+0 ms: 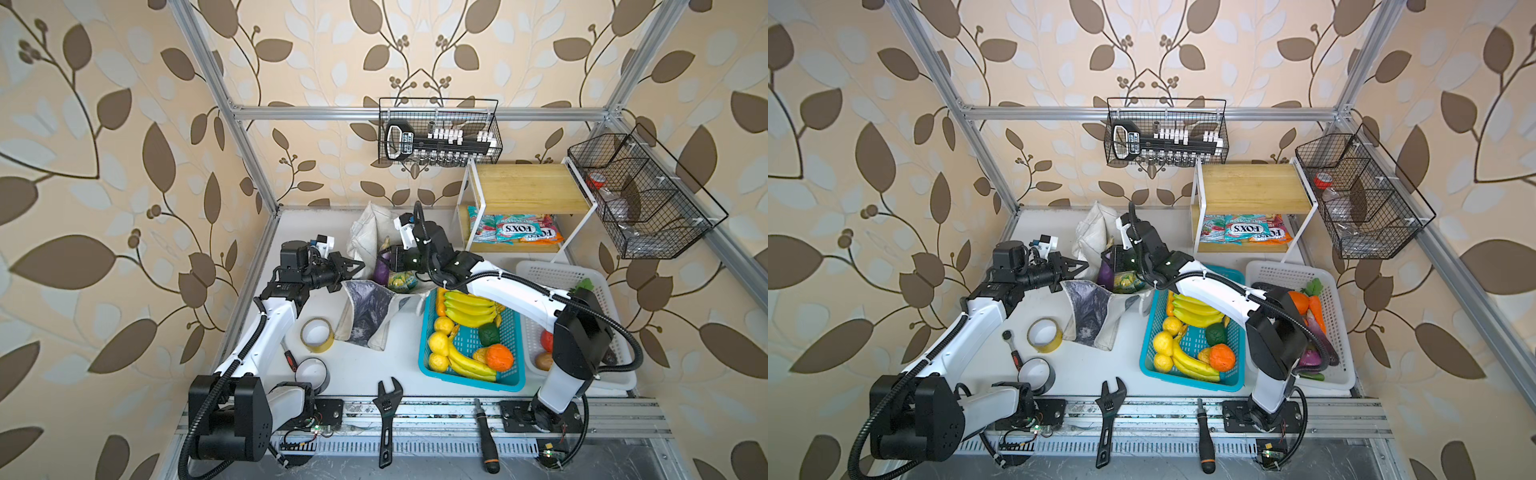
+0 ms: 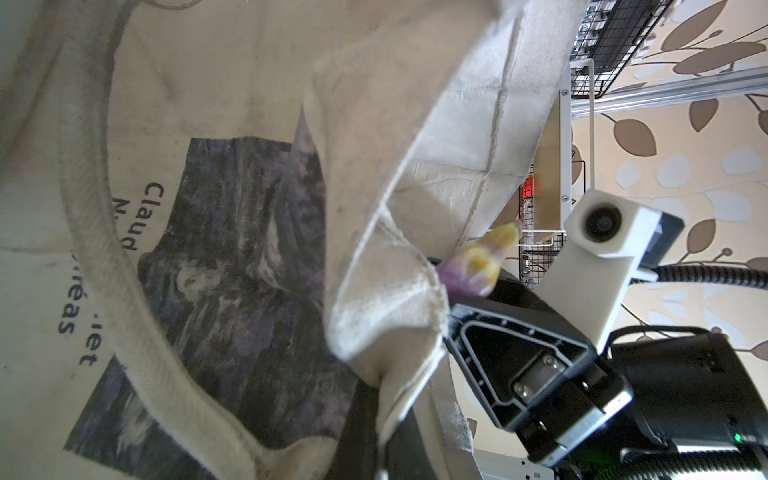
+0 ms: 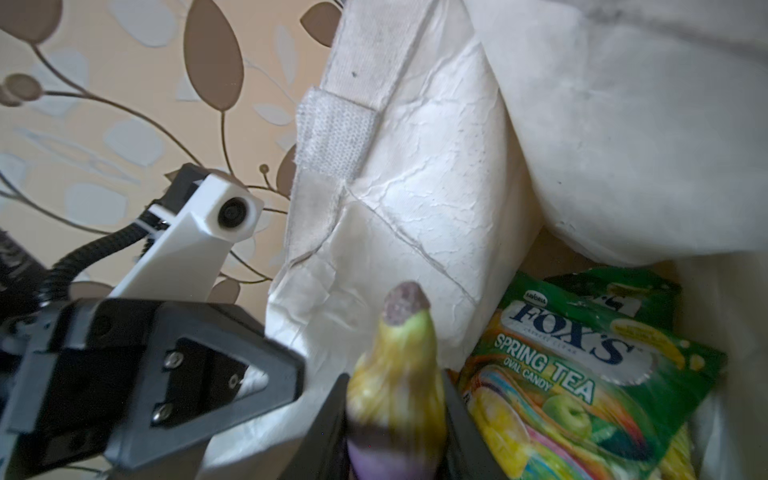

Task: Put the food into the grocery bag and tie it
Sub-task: 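Lift the eggplant with the right gripper and carry it into the tote, then open the right gripper to release the eggplant inside the tote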

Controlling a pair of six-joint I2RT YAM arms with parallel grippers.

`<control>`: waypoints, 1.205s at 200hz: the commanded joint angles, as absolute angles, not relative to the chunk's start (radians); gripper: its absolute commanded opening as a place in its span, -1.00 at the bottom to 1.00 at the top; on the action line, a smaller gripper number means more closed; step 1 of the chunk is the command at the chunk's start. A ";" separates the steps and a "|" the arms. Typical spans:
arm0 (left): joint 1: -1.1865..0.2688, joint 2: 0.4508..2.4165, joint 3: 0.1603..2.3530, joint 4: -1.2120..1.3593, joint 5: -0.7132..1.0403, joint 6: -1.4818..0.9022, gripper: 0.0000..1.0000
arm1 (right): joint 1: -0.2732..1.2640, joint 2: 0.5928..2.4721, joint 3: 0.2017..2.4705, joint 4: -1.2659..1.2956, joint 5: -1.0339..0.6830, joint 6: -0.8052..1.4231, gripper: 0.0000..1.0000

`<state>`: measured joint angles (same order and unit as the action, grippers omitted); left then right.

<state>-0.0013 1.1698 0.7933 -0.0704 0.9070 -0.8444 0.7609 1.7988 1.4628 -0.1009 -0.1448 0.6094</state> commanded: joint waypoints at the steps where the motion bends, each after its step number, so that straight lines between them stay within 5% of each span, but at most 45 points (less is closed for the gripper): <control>1: -0.012 1.157 0.834 -0.044 0.931 -0.829 -1.00 | 0.765 1.847 1.546 -0.210 -0.076 0.549 -0.34; 125: -0.009 1.157 0.833 -0.077 0.911 -0.814 -1.00 | 0.776 2.001 1.671 -0.270 0.054 0.525 0.00; 194: 0.000 1.155 0.844 -0.075 0.907 -0.821 -1.00 | 0.810 1.944 1.683 -0.290 0.183 0.459 0.66; 211: 0.001 1.152 0.845 -0.074 0.905 -0.822 -1.00 | 0.813 1.898 1.681 -0.283 0.185 0.444 0.99; 241: 0.002 1.149 0.839 -0.071 0.897 -0.823 -1.00 | 0.817 1.816 1.689 -0.306 0.190 0.425 1.00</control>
<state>-0.0002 1.1698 0.8009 -0.0864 0.8986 -0.8398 0.8116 1.9179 1.6424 -0.2897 0.1574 0.4583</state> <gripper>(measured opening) 0.056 0.998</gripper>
